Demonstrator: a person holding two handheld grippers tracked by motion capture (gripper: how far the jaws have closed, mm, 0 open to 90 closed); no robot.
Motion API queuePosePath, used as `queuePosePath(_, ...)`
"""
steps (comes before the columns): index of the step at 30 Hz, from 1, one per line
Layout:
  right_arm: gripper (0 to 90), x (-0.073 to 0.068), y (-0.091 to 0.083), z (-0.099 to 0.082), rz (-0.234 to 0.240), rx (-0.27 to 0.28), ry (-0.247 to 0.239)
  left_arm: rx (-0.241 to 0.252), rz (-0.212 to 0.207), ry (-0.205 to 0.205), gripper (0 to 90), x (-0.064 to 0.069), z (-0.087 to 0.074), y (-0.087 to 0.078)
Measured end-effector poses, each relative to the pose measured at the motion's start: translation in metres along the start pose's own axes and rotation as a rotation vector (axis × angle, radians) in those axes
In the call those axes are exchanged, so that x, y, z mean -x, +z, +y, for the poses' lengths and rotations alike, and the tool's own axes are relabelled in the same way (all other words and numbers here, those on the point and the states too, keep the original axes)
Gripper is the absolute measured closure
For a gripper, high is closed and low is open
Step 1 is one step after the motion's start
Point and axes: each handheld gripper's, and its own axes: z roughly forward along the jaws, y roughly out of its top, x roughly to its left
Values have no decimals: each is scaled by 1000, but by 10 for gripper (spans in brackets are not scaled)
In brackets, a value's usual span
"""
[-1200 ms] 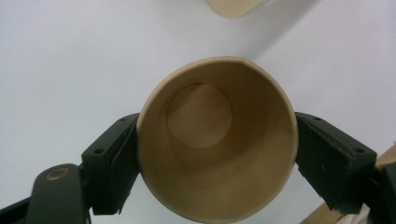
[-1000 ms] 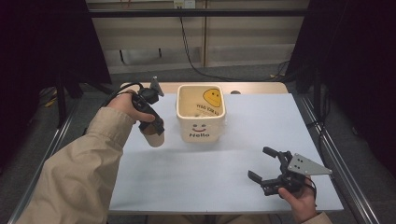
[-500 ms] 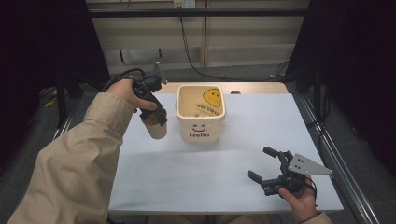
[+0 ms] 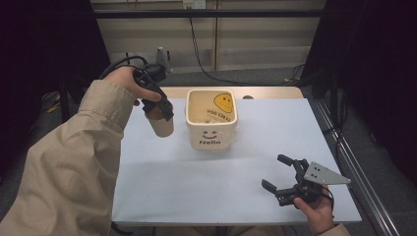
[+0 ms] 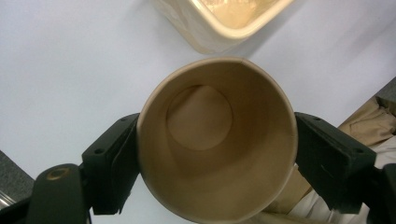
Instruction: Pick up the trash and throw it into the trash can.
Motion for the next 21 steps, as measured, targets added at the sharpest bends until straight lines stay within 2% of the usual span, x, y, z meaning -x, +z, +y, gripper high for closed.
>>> queuePosePath(2, 14, 0, 0, 0, 1, 1, -1, -8, -8, 16, 197, 0, 1, -5)
queuePosePath(3, 14, 0, 0, 0, 1, 2, -1, 2, -13, -1, 197, 2, 2, -7)
queuePosePath(6, 14, 0, 0, 0, -1, 4, -2, -11, -2, 5, 197, 3, 4, -14)
queuePosePath(10, 14, 0, 0, 0, 0, 6, -3, -2, 17, 9, 198, 6, 7, -24)
queuePosePath(11, 14, 0, 0, 0, 0, 6, -4, -6, 11, 1, 198, 7, 8, -27)
queuePosePath(13, 14, 0, 0, 0, 1, 3, 0, -15, 14, 16, 199, 7, 10, -32)
queuePosePath(14, 14, 0, 0, 0, 1, 2, 1, 0, 13, -6, 199, 8, 10, -32)
queuePosePath(15, 14, 0, 0, 0, 2, 3, 1, -15, 9, 9, 199, 7, 12, -36)
queuePosePath(16, 14, 0, 0, 0, 1, 3, 3, -3, 15, -7, 199, 8, 12, -36)
queuePosePath(21, 14, 0, -1, 0, 2, 5, 8, -16, 10, 1, 200, 8, 17, -43)
